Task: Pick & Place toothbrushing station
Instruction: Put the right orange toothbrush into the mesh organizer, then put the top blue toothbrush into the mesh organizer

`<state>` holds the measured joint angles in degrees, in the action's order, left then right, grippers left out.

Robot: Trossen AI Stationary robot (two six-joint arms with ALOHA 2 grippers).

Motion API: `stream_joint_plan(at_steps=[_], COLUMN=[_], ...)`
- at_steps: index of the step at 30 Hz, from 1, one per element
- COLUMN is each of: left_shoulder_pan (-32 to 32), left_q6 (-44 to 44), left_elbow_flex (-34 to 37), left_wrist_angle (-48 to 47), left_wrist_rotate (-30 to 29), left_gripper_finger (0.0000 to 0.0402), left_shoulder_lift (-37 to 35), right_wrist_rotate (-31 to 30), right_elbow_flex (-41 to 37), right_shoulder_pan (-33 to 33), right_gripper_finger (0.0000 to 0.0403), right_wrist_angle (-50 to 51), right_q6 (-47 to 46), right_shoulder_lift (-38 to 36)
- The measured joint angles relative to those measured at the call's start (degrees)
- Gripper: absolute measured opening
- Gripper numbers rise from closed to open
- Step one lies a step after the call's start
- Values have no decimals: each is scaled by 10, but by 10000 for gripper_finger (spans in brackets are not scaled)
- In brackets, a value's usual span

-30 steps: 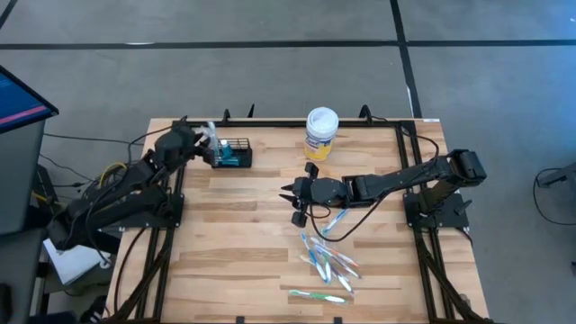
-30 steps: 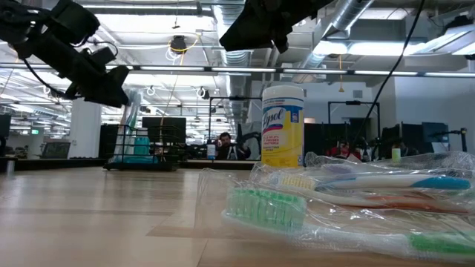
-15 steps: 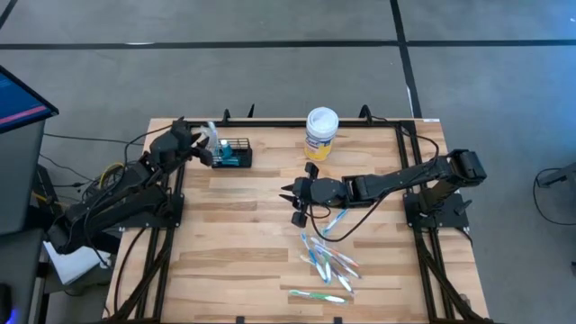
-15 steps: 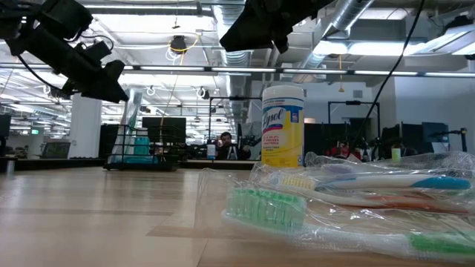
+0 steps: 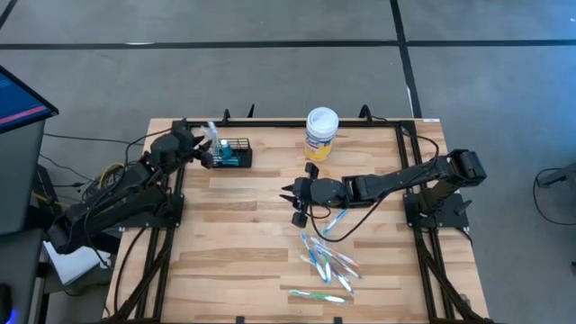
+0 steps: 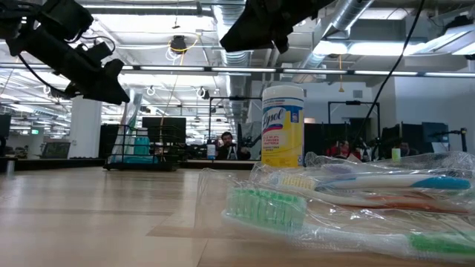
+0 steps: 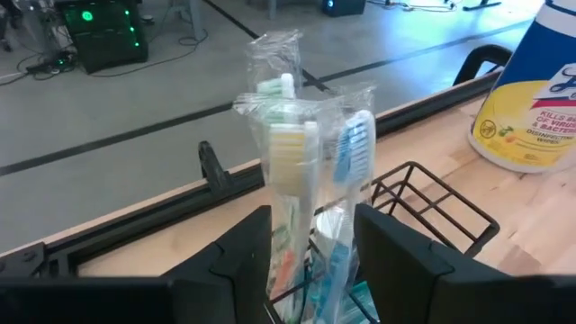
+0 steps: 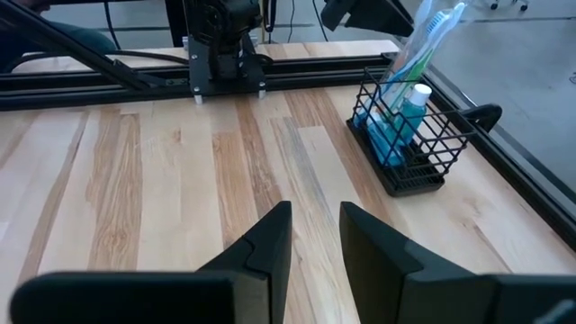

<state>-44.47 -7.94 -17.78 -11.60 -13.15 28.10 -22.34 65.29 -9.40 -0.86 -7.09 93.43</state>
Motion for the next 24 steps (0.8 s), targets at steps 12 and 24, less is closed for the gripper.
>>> stream_joint_plan(at_steps=[12,24], left_shoulder_pan=[33,199], left_q6=[-43,-95], left_elbow_flex=[-18,-15], left_wrist_angle=[-74,-96], left_wrist_rotate=[-6,27], left_gripper_finger=[153,115], left_shoulder_lift=[-26,-59], right_wrist_rotate=[0,35], right_elbow_flex=[0,0], right_shoulder_pan=[0,0], right_gripper_finger=[87,87], right_wrist_angle=[4,56], right_q6=[-5,-40], right_shoulder_lift=[0,0])
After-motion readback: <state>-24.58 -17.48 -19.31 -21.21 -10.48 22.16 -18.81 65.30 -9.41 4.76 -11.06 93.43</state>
